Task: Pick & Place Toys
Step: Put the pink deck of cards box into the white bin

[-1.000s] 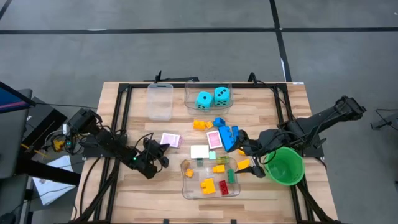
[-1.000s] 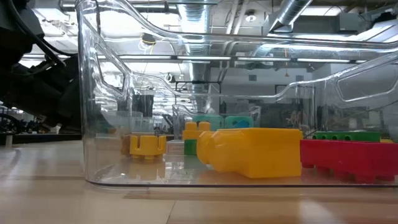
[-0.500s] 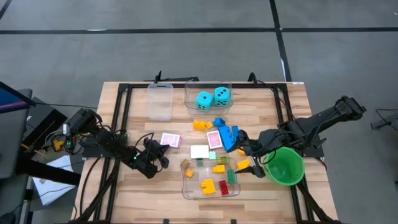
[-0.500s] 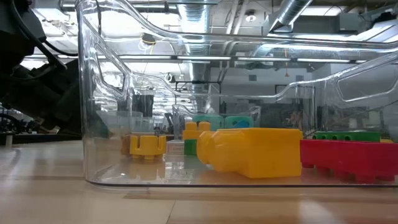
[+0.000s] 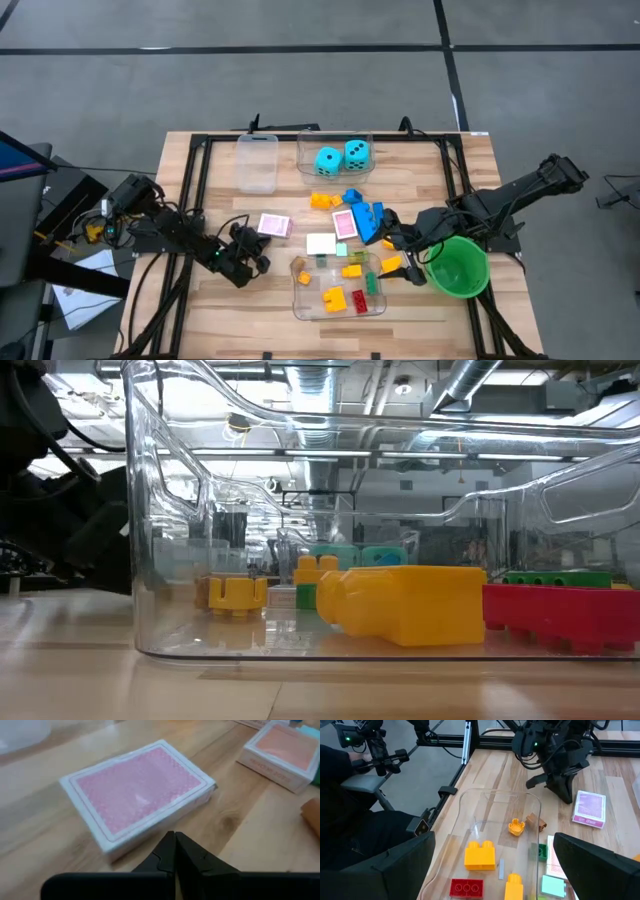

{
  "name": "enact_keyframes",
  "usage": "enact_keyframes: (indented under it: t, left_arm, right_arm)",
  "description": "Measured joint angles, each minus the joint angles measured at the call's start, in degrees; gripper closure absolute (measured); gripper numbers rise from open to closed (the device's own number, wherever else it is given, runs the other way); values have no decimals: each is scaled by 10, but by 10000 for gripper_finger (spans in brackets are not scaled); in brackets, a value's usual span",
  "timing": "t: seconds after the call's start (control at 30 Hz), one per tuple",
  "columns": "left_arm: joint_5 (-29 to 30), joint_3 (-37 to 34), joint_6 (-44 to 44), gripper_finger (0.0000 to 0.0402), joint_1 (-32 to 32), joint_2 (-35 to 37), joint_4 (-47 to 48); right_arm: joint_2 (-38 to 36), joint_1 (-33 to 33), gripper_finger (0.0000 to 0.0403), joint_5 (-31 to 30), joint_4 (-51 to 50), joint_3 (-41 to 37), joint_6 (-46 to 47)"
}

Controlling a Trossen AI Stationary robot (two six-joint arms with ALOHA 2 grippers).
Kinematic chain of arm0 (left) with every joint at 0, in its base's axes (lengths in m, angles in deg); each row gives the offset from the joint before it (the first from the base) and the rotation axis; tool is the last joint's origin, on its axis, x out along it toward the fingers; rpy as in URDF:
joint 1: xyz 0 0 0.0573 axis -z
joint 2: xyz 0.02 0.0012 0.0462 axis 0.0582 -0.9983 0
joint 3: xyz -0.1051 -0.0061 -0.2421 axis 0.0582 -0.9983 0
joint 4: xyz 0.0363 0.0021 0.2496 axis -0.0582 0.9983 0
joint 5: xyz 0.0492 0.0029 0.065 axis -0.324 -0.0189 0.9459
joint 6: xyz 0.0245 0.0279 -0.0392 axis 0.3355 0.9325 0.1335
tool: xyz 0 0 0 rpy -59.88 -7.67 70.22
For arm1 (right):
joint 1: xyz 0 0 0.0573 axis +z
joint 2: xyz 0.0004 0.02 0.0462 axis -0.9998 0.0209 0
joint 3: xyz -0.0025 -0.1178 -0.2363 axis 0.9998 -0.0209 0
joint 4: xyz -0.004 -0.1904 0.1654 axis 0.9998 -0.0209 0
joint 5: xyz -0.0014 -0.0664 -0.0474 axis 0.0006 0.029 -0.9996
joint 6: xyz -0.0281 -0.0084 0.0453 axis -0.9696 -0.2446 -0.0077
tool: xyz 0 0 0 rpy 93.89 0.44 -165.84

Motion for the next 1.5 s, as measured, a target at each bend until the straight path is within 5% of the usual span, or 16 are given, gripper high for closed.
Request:
enact_keyframes:
  t: [1.07, 1.5]
  left_arm:
    - [94, 1, -83, 401, 11, 0, -1]
    - [82, 2, -83, 401, 9, 0, 17]
  right_arm:
    - [0, 0, 6, 0, 0, 0, 0]
    - [0, 0, 6, 0, 0, 0, 0]
